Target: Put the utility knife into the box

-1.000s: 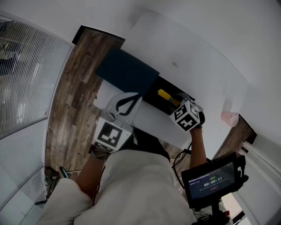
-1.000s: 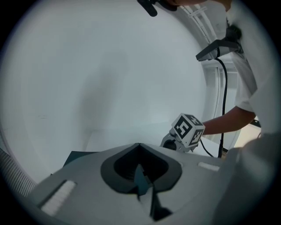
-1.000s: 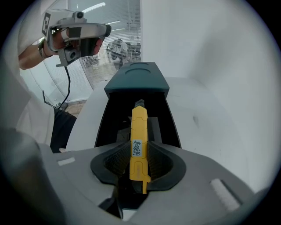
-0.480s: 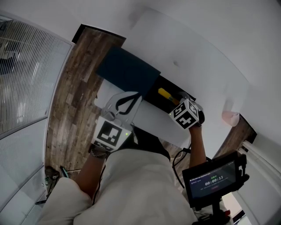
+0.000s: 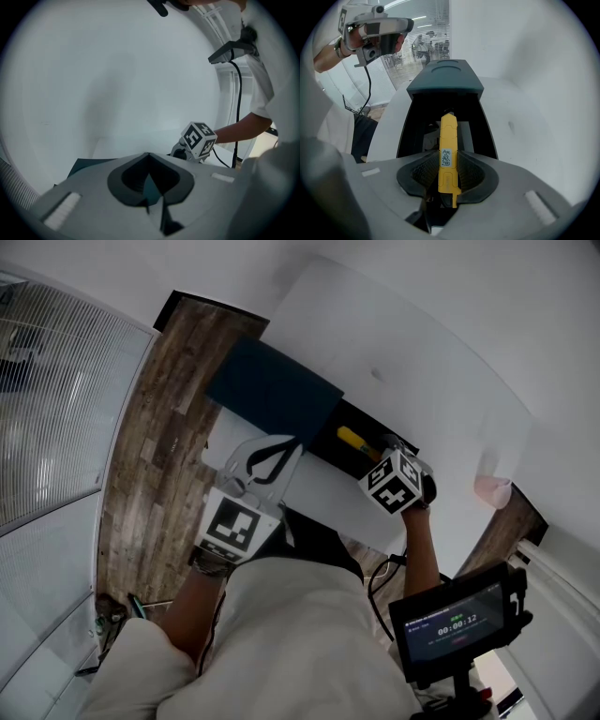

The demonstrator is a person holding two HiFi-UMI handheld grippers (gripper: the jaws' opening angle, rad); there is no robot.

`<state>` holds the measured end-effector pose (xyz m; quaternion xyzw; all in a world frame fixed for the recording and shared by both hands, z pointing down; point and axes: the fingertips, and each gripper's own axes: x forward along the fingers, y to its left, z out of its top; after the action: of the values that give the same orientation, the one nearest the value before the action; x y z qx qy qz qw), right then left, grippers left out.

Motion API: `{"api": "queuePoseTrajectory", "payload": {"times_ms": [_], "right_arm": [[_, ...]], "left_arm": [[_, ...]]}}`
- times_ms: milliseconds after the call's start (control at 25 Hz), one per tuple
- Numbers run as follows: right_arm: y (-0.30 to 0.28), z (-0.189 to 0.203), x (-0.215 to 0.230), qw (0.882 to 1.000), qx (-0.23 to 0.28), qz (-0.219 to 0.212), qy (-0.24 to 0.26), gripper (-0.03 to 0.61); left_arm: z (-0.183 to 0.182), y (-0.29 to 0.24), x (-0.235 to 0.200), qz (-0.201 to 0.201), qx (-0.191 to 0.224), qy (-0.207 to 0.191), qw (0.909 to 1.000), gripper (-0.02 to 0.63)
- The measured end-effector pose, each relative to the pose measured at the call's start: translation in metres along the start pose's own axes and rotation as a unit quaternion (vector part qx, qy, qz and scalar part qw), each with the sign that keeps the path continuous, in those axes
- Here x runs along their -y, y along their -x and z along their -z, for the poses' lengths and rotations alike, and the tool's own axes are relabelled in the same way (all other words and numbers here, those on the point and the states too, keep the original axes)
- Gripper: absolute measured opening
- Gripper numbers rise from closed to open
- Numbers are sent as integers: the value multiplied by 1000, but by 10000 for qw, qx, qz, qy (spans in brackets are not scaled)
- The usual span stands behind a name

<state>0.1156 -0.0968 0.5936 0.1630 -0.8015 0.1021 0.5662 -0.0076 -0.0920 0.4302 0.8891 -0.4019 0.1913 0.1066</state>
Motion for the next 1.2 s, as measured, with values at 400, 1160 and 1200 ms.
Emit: {"api": "queuePoseTrajectory", "payload": {"times_ms": [400,1160,1200], "right_arm": [[-3,0,1,10000,-17,-18,-68,120],[-9,1,4,9998,-40,-89,-200,133],[-10,1,4,9998,-38,-81,-199,139]], "left_arm": [[2,2,-2,-28,-14,14,10000,-2],[6,-3,2,41,-16,16,10000,-2],[6,-3,2,48,-12,12,10000,-2]]}}
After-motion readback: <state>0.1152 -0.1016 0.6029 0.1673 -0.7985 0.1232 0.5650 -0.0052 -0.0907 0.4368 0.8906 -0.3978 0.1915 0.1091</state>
